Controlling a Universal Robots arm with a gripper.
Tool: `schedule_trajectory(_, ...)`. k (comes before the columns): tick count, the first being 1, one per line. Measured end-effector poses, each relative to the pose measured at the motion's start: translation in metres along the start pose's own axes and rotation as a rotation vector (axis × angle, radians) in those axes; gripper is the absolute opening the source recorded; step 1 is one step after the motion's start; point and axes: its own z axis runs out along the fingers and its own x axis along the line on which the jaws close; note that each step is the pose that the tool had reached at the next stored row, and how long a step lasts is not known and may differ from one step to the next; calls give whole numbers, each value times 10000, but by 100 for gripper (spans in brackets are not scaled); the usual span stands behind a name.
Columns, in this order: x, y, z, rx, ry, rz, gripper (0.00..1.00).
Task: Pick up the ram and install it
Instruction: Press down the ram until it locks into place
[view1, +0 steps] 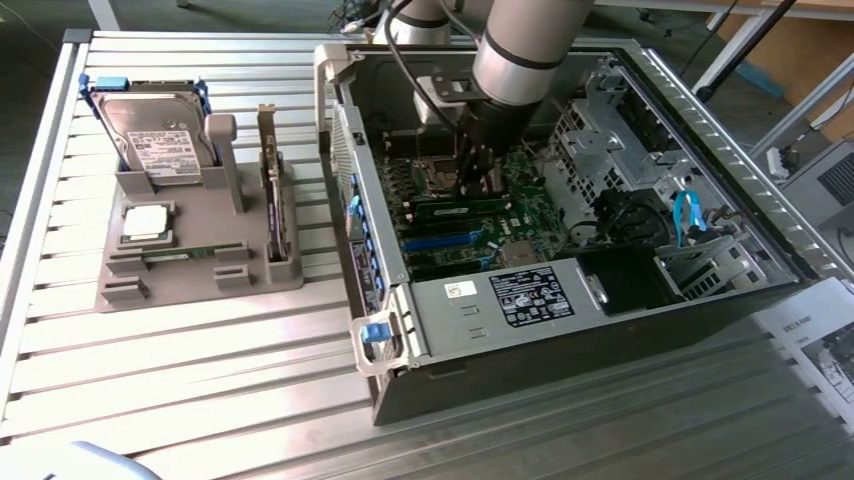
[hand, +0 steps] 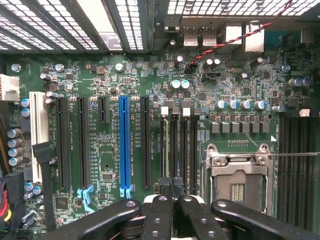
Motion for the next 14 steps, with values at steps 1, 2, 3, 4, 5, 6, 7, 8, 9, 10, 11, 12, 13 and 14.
schedule_trajectory(1,0,0,6,0,0,0,10)
schedule_trajectory(2,0,0,14,0,0,0,10)
schedule_trajectory(3,1,0,20,-1,0,0,10)
schedule_trajectory(4,1,0,27,0,0,0,10)
schedule_trajectory(5,1,0,33,0,0,0,10)
schedule_trajectory(6,2,0,39,-1,0,0,10)
schedule_trajectory(7,2,0,41,-1,2,0,10)
schedule_trajectory(8,2,0,41,-1,2,0,10)
schedule_trajectory(9,2,0,41,-2,2,0,10)
schedule_trajectory(10,2,0,41,-1,2,0,10)
schedule_trajectory(11,2,0,41,-1,1,0,10)
schedule_trajectory(12,2,0,42,0,1,0,10)
schedule_trajectory(13,3,0,44,0,-1,0,10)
schedule_trajectory(14,4,0,48,1,-2,1,10)
